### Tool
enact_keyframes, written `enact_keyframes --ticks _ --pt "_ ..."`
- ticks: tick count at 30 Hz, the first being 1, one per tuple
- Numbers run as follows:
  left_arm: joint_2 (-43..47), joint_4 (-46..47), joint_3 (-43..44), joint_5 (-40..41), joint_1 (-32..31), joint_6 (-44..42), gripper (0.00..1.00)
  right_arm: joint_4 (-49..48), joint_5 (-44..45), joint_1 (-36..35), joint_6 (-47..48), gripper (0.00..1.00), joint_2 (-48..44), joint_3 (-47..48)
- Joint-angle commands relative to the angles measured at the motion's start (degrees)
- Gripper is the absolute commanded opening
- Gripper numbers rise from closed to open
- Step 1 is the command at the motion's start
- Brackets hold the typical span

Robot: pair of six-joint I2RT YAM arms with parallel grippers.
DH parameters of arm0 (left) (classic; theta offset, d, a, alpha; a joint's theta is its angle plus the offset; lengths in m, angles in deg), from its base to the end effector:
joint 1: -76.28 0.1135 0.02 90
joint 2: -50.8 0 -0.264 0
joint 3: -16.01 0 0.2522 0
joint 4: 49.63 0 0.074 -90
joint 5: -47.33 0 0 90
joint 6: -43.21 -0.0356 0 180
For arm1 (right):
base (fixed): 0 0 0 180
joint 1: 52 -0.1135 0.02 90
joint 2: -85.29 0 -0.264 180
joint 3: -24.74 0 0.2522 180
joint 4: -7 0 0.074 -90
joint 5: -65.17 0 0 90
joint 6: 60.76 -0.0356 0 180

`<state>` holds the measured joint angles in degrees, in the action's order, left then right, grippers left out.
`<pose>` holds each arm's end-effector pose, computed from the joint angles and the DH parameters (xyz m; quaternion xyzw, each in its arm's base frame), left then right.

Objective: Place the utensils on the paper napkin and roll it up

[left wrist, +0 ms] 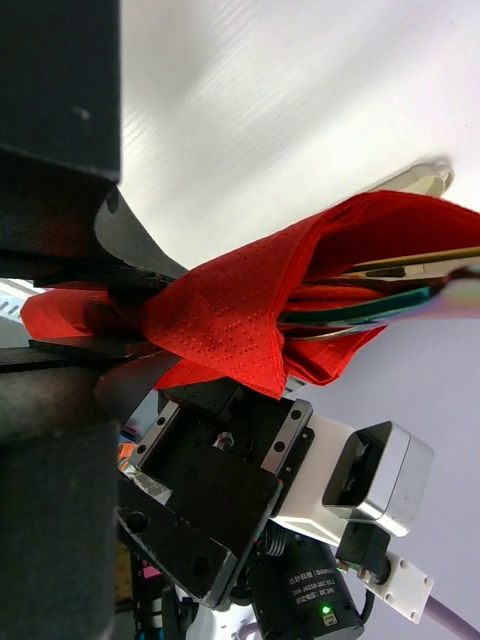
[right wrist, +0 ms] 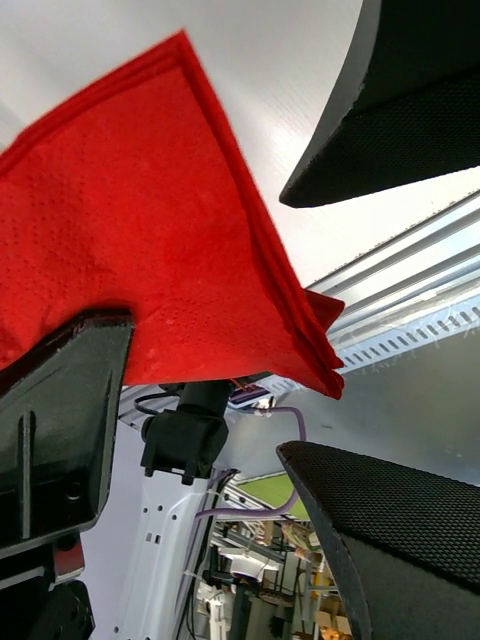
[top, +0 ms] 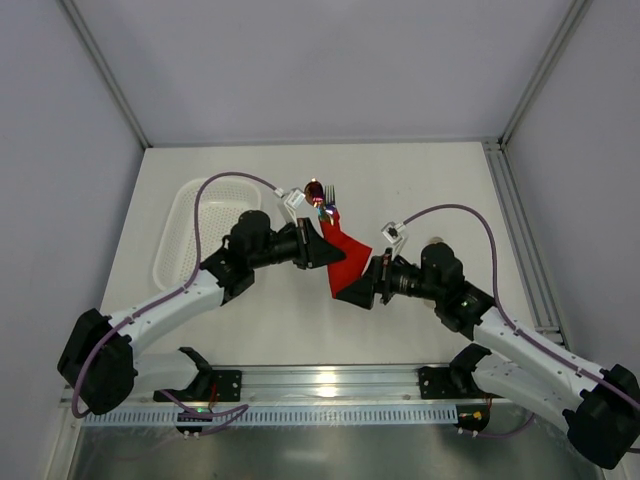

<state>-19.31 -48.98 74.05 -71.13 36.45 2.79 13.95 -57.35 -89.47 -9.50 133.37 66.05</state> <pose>0.2042 -0.1924 0.2882 0.0913 0.7607 -0.5670 0.3024 0.1432 0.1339 0.2555 -0.1645 0.7569 0.5392 0.3306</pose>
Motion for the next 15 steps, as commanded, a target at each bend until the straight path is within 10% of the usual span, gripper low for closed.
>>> enact_keyframes --ticks 1,15 --pt "2.2 5.9 1.8 -2.1 0.3 2.4 0.00 -7.0 1.1 -1.6 0.4 0.98 0.3 2.1" --pt "1.6 7.7 2.5 -4.2 0.4 5.1 0.00 -12.9 0.2 -2.4 -1.0 0.42 -0.8 -1.2"
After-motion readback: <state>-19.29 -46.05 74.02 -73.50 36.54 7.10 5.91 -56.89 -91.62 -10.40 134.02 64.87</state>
